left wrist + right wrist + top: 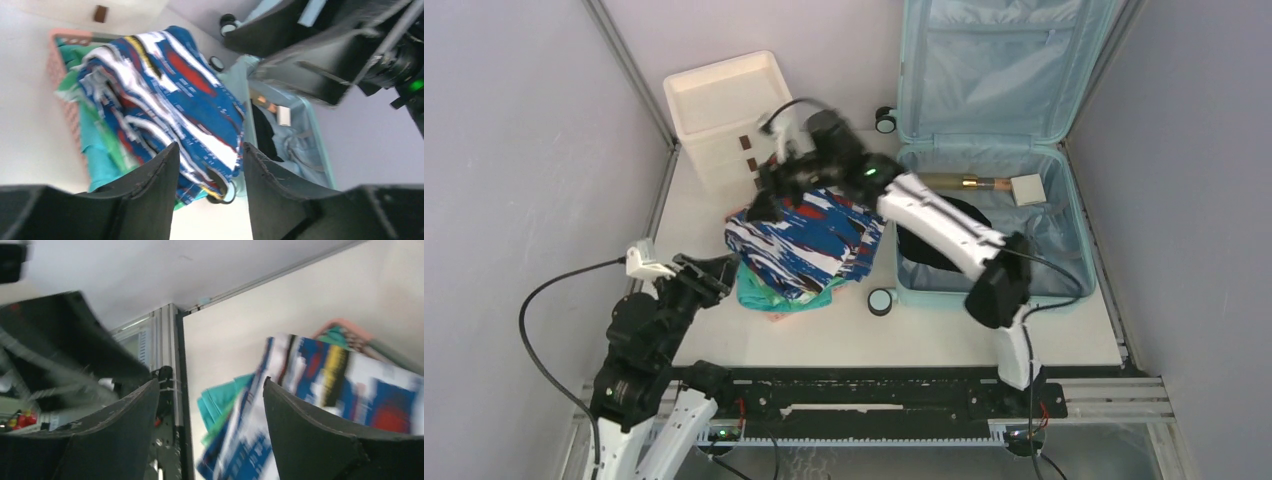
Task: Open, take out, and arrange the luggage
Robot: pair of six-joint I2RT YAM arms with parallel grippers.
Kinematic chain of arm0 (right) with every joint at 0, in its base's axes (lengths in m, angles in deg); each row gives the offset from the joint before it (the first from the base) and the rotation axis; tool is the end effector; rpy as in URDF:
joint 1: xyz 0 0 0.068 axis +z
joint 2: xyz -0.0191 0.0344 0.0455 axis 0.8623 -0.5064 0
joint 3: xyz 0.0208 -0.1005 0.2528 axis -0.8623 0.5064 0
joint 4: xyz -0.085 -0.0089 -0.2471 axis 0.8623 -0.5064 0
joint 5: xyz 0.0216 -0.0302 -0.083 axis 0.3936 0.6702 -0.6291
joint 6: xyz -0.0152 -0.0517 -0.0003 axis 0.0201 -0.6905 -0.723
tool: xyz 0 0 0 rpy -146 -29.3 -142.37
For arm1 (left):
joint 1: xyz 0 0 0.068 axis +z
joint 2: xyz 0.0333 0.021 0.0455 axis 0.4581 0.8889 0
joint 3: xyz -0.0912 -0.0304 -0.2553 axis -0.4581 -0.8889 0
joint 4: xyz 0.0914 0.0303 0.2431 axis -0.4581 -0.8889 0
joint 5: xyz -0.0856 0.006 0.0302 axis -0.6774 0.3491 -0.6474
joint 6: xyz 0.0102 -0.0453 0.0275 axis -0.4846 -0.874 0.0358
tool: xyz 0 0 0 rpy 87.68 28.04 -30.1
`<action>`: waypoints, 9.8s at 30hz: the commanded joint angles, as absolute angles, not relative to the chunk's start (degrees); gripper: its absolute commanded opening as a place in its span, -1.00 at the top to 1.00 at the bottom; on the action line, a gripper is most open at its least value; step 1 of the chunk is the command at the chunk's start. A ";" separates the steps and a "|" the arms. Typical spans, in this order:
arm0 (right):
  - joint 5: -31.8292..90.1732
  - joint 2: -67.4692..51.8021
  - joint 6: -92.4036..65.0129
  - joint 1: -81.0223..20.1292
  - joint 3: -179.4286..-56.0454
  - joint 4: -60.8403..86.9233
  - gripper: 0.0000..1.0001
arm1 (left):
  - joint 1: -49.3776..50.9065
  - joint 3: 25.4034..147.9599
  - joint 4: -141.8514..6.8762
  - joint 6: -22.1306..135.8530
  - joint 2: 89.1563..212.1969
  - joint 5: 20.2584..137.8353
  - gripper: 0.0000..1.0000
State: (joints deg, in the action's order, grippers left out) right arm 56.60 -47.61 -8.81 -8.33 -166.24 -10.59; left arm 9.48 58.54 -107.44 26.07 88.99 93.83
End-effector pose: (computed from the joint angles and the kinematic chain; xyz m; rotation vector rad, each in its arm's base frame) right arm 0.2927 0.3972 0.3772 -1.1147 1.7813 1.2907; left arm 0.0520 -0.0124 0.3372 -0.4572 1.6886 -0.6813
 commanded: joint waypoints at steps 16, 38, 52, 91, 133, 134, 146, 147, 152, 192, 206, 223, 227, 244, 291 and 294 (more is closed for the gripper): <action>69.63 -37.11 -33.96 -22.33 -145.35 -29.10 0.32 | 9.54 54.79 -87.07 27.17 130.08 86.93 0.80; 83.70 -37.08 -44.91 -24.50 -153.48 -49.16 0.06 | 17.33 53.13 -94.42 27.60 130.82 90.57 0.28; 57.23 -11.66 -54.59 -42.77 -116.59 -27.34 -0.78 | 17.33 52.70 -88.72 30.47 103.04 88.07 -0.55; 59.47 -19.29 -53.59 -47.34 -110.00 -11.52 0.96 | 17.33 45.76 -85.19 22.72 97.05 85.29 -0.75; 52.87 -21.79 -42.05 -40.85 -110.02 -1.19 -0.41 | 17.33 46.18 -83.92 20.76 99.08 83.41 -0.74; 53.04 -21.96 -42.21 -40.54 -110.00 -0.70 -0.41 | 17.33 46.33 -83.92 20.84 99.37 83.31 -0.73; 56.81 -24.84 -46.71 -40.45 -110.04 2.14 0.45 | 17.33 46.35 -84.57 20.72 99.28 83.08 -0.73; 57.13 -24.64 -46.75 -40.67 -110.00 2.15 0.57 | 17.30 46.39 -84.66 20.72 99.19 83.13 -0.73; 59.46 -22.12 -46.93 -42.45 -110.04 0.79 0.96 | 17.33 46.74 -84.63 20.78 99.26 83.18 -0.73; 73.80 -22.11 -34.46 -30.77 -152.17 -23.78 1.00 | 17.33 55.20 -103.67 31.79 97.91 96.59 -0.71; 51.17 -42.60 -29.00 -11.97 -164.27 -16.16 1.00 | 17.33 56.28 -108.56 30.58 94.27 99.32 -0.70; 66.27 -44.78 -34.51 -15.85 -169.00 -18.38 -0.57 | 17.33 51.15 -96.70 27.01 92.91 88.97 -0.75; 66.33 -38.41 -37.89 -22.86 -158.99 -20.95 -0.66 | 17.33 47.86 -88.86 26.67 96.78 87.85 -0.76; 71.34 -48.99 -34.34 -28.70 -154.20 -30.86 -0.95 | 18.04 48.29 -89.88 29.79 127.68 90.18 -0.79; 74.05 -29.44 -18.11 -27.25 -129.23 -26.71 -0.01 | 20.09 35.78 -81.11 10.86 109.42 58.59 -0.95; 70.52 -28.39 -25.50 -29.75 -131.56 -30.71 -0.29 | 20.12 40.21 -91.52 16.23 107.55 64.05 -0.96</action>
